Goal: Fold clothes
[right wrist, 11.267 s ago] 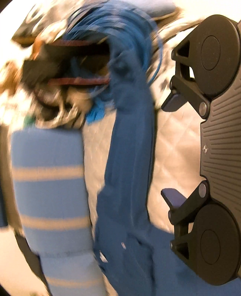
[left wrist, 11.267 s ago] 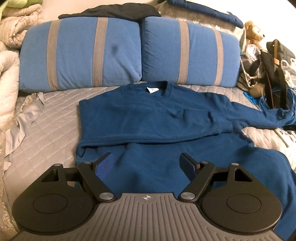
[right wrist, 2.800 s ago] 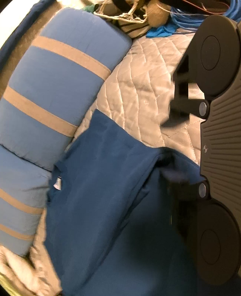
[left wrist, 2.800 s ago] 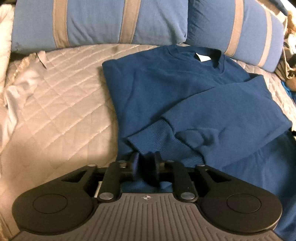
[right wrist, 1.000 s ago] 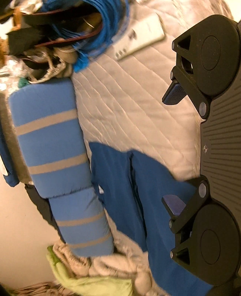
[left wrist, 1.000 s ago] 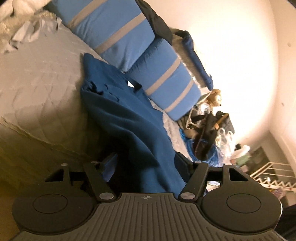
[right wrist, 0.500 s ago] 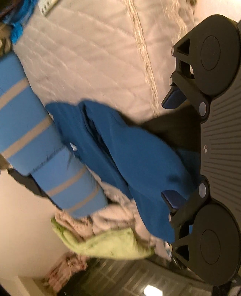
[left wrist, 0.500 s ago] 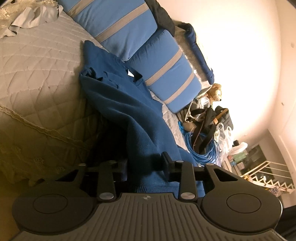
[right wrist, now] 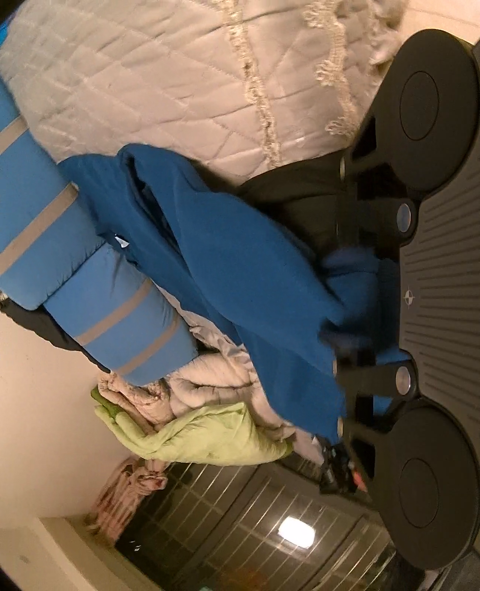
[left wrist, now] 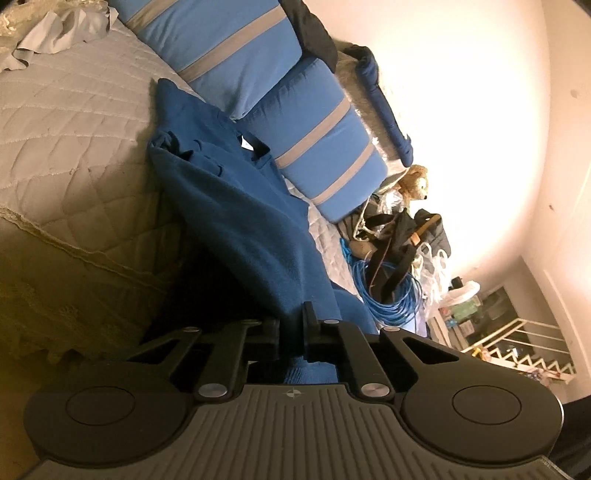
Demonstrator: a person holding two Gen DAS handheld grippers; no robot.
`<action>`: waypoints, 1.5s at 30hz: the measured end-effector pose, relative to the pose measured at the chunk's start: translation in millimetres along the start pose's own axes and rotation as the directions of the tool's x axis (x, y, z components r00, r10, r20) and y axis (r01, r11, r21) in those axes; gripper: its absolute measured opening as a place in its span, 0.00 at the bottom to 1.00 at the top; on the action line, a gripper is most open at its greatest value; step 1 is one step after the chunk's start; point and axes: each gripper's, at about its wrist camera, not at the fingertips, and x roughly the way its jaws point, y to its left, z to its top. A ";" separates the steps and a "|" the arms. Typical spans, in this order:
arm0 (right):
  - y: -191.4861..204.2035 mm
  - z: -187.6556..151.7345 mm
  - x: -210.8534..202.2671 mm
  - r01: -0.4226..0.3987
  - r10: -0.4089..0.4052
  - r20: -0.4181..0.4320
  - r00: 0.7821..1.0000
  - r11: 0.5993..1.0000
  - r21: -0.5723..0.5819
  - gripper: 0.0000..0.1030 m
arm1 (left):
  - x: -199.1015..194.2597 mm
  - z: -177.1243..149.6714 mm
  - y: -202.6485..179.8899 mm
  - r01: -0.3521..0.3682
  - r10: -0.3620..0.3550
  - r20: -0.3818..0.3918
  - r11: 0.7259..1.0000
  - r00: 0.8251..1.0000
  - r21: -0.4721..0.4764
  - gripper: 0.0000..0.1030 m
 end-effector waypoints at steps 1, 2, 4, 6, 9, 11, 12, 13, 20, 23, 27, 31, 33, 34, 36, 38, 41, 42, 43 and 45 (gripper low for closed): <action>-0.1 -0.6 -3.7 -0.013 0.013 0.002 1.000 1.000 0.011 0.18 | -1.2 0.0 -0.2 0.005 -0.005 0.000 1.000 1.000 -0.006 0.09; 1.7 -0.6 -8.8 -0.023 0.023 0.010 1.000 1.000 0.013 0.15 | -3.3 0.2 -0.6 0.016 -0.016 0.003 1.000 1.000 -0.012 0.09; 2.4 -0.4 -16.9 -0.028 0.027 0.028 0.999 0.999 0.023 0.14 | -6.2 0.8 -0.6 0.026 -0.026 0.010 1.000 1.000 -0.017 0.08; 0.3 0.1 -23.3 -0.020 0.018 0.049 0.999 0.999 0.039 0.15 | -7.2 0.8 -0.2 0.023 -0.022 0.012 1.000 1.000 -0.016 0.08; -3.0 0.7 -32.7 -0.009 0.004 0.080 0.997 0.998 0.064 0.24 | -2.7 -0.5 4.0 0.005 -0.005 0.007 1.000 1.000 -0.024 0.08; -10.1 -3.2 -30.8 -0.012 0.003 0.087 0.996 0.996 0.094 0.38 | 1.7 -0.8 7.3 -0.002 0.002 0.003 0.999 1.000 -0.035 0.08; -12.6 -5.3 -28.9 -0.015 0.006 0.089 0.996 0.994 0.104 0.45 | 3.5 -0.9 9.1 0.000 0.000 0.002 0.999 1.000 -0.042 0.08; -12.6 -6.9 -24.5 -0.020 0.012 0.081 0.997 0.995 0.101 0.49 | 3.4 -0.9 10.8 0.003 -0.003 0.002 0.999 1.000 -0.045 0.08; -12.5 -17.1 -7.8 -0.064 0.060 0.044 0.997 0.994 0.085 0.43 | 0.2 -1.7 16.2 0.013 -0.013 0.000 0.997 1.000 -0.082 0.09; -4.6 -18.7 -10.9 -0.067 0.064 0.049 0.997 0.995 0.070 0.24 | -1.5 -1.6 10.3 0.005 -0.003 0.012 0.994 1.000 -0.110 0.08; 11.0 -12.4 -20.3 -0.074 0.069 0.084 0.994 0.996 0.050 0.18 | -7.6 2.1 -6.0 0.007 0.000 0.052 0.992 0.999 -0.125 0.08; 34.9 5.3 -33.5 -0.100 0.098 0.144 0.985 0.995 0.007 0.17 | -16.3 7.6 -23.3 0.011 0.001 0.106 0.994 0.994 -0.113 0.07; 46.9 14.2 -39.2 -0.112 0.113 0.169 0.979 0.994 -0.018 0.17 | -20.2 9.3 -30.8 0.012 -0.001 0.123 0.996 0.992 -0.093 0.07; 52.5 18.2 -41.1 -0.116 0.120 0.172 0.978 0.993 -0.032 0.17 | -21.8 9.7 -34.2 0.011 -0.001 0.128 0.997 0.992 -0.080 0.07; 62.4 22.9 -44.5 -0.130 0.139 0.167 0.976 0.990 -0.062 0.17 | -25.5 8.2 -37.4 0.016 -0.008 0.123 0.998 0.992 -0.060 0.07; 70.2 25.0 -48.8 -0.141 0.153 0.154 0.976 0.986 -0.086 0.16 | -30.9 5.5 -39.6 0.031 -0.025 0.119 0.998 0.993 -0.046 0.07; 82.3 23.9 -55.2 -0.167 0.181 0.132 0.975 0.980 -0.111 0.16 | -44.1 -0.5 -43.1 0.065 -0.061 0.124 0.997 0.990 -0.034 0.07; 86.3 23.6 -57.2 -0.169 0.184 0.127 0.975 0.978 -0.119 0.16 | -49.1 -2.0 -43.9 0.068 -0.063 0.130 0.997 0.990 -0.031 0.07; 88.4 24.0 -58.2 -0.162 0.177 0.130 0.976 0.980 -0.119 0.16 | -49.0 -0.8 -43.5 0.069 -0.063 0.134 0.997 0.989 -0.035 0.07; 92.7 31.1 -57.3 -0.153 0.171 0.141 0.975 0.980 -0.129 0.16 | -47.8 2.0 -42.6 0.070 -0.063 0.142 0.996 0.988 -0.046 0.07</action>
